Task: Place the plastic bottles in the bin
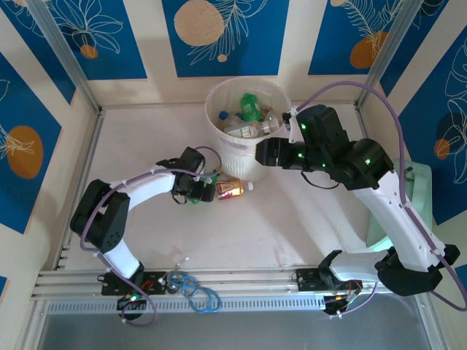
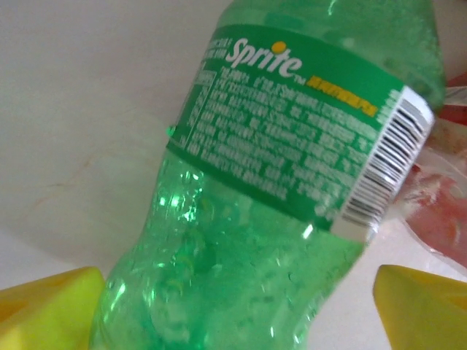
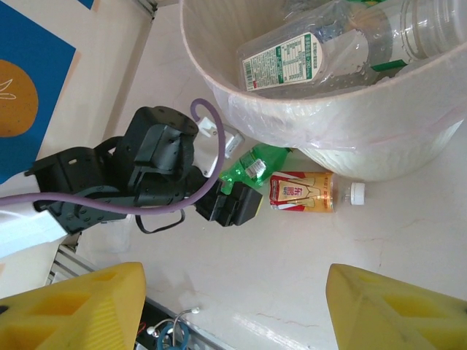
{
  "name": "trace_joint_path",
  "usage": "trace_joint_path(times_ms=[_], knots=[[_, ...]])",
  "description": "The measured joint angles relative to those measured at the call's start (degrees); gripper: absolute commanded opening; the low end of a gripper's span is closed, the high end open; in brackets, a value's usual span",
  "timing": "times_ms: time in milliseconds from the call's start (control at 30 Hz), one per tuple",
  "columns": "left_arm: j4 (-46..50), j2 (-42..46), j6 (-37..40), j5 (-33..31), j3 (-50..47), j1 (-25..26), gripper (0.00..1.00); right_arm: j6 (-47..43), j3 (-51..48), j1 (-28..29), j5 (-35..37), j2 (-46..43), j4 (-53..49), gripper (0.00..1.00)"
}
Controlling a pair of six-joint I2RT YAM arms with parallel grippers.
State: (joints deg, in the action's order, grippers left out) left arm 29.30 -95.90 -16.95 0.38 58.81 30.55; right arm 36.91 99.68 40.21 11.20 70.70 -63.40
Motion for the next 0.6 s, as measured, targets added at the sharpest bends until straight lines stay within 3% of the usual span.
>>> trace_joint_path(times_ms=[333, 600], knots=[[-1.38, -1.36, -2.43, 2.62, -0.57, -0.02, 0.71, 1.05, -1.46, 0.72, 0.02, -0.11, 1.05, 0.61], [-2.08, 1.42, -4.63, 3.52, -4.39, -0.02, 0.63, 1.09, -1.95, 0.72, 0.48, -0.92, 1.27, 0.58]])
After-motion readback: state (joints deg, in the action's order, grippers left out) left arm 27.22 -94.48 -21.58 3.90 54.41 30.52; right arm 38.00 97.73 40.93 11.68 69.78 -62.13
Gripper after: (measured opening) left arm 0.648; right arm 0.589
